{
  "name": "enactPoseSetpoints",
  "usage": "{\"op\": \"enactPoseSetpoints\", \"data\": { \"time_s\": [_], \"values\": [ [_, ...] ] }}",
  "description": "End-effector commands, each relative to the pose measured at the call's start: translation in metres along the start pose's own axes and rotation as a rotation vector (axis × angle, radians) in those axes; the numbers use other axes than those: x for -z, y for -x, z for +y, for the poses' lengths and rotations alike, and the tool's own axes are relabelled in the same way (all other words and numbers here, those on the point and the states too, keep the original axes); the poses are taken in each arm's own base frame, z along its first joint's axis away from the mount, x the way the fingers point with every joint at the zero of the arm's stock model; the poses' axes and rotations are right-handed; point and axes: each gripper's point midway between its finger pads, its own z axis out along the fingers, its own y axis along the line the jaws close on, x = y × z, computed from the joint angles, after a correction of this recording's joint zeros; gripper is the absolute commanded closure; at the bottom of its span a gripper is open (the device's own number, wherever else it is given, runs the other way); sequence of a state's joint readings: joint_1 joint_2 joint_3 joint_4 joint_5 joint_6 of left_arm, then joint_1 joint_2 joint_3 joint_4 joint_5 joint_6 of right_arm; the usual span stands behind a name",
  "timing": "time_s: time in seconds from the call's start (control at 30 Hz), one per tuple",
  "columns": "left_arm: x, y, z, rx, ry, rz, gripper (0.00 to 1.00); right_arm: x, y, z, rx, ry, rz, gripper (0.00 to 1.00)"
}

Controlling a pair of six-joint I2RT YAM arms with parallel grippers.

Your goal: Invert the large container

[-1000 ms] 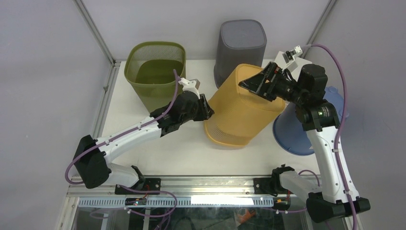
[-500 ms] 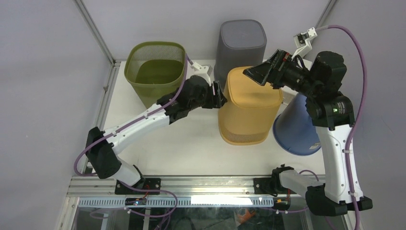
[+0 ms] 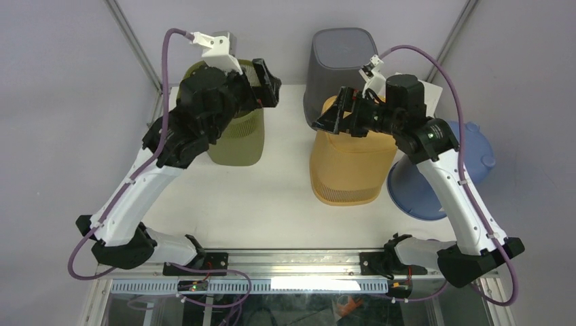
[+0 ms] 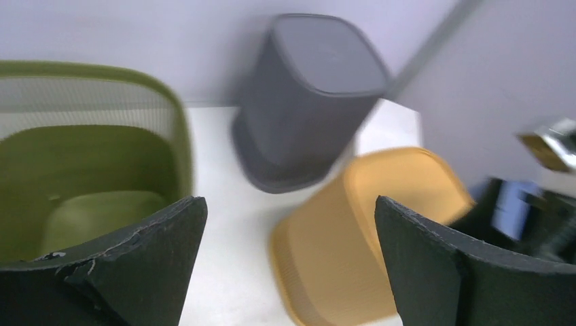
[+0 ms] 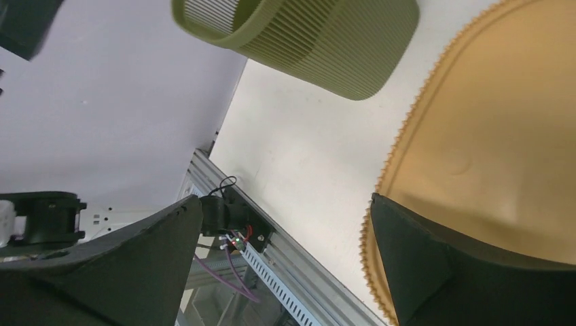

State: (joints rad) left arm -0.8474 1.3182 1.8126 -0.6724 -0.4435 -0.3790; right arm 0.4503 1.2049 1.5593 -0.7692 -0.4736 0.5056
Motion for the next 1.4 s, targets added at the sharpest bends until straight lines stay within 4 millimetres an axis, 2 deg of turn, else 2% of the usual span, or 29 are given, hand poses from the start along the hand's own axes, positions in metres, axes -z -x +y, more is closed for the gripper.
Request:
{"op": "enactPoseSetpoints", "data": {
  "time_s": [0.0, 0.03, 0.07, 0.13, 0.23, 0.33, 0.47, 0.53, 0.6, 0.67, 0.77, 0.83, 0.93, 1.0, 1.07, 1.17, 1.27, 1.37],
  "values": [
    [-0.028, -0.043, 0.075, -0.213, 0.328, 0.181, 0.01, 0.005, 0.010, -0.003, 0.036, -0.035, -0.058, 0.01],
    [-0.036, -0.053, 0.084, -0.229, 0.353, 0.217, 0.01, 0.004, 0.010, -0.003, 0.036, -0.036, -0.054, 0.01],
    [-0.042, -0.050, 0.092, -0.228, 0.373, 0.223, 0.01, 0.005, 0.008, -0.003, 0.040, -0.038, -0.046, 0.01],
    [-0.056, -0.064, 0.104, -0.235, 0.397, 0.267, 0.01, 0.005, 0.004, 0.001, 0.063, -0.043, -0.030, 0.01],
    [-0.070, -0.083, 0.111, -0.240, 0.395, 0.325, 0.01, 0.000, -0.010, 0.019, 0.126, -0.019, 0.011, 0.01],
    [-0.080, -0.098, 0.120, -0.245, 0.413, 0.371, 0.03, -0.013, -0.030, 0.037, 0.172, 0.014, 0.070, 0.01],
    [-0.081, -0.103, 0.120, -0.233, 0.404, 0.385, 0.26, -0.035, -0.056, 0.049, 0.208, 0.015, 0.141, 0.01],
    [-0.079, -0.100, 0.119, -0.232, 0.402, 0.379, 0.40, -0.046, -0.062, 0.046, 0.216, -0.014, 0.153, 0.01],
    [-0.076, -0.100, 0.121, -0.232, 0.401, 0.381, 0.58, -0.057, -0.063, 0.035, 0.216, -0.078, 0.142, 0.01],
    [-0.073, -0.105, 0.127, -0.234, 0.404, 0.396, 0.75, -0.064, -0.057, 0.015, 0.189, -0.202, 0.116, 0.01],
    [-0.067, -0.105, 0.135, -0.224, 0.414, 0.397, 0.98, -0.056, -0.046, -0.023, 0.167, -0.441, 0.066, 0.01],
    [-0.063, -0.101, 0.138, -0.210, 0.414, 0.387, 1.00, -0.040, -0.039, -0.047, 0.165, -0.584, 0.011, 0.01],
    [-0.056, -0.090, 0.135, -0.190, 0.385, 0.354, 1.00, 0.000, -0.024, -0.084, 0.130, -0.832, -0.126, 0.01],
    [-0.051, -0.081, 0.131, -0.176, 0.368, 0.327, 1.00, 0.019, -0.021, -0.093, 0.121, -0.889, -0.164, 0.01],
    [-0.046, -0.072, 0.127, -0.161, 0.350, 0.299, 1.00, 0.027, -0.020, -0.090, 0.108, -0.881, -0.174, 0.01],
    [-0.042, -0.062, 0.119, -0.144, 0.319, 0.273, 1.00, 0.014, -0.021, -0.070, 0.094, -0.753, -0.155, 0.01],
    [-0.040, -0.057, 0.117, -0.137, 0.312, 0.260, 1.00, -0.015, -0.023, -0.042, 0.088, -0.580, -0.136, 0.01],
    [-0.037, -0.055, 0.115, -0.129, 0.306, 0.255, 1.00, -0.043, -0.030, -0.024, 0.092, -0.493, -0.086, 0.01]
  ]
}}
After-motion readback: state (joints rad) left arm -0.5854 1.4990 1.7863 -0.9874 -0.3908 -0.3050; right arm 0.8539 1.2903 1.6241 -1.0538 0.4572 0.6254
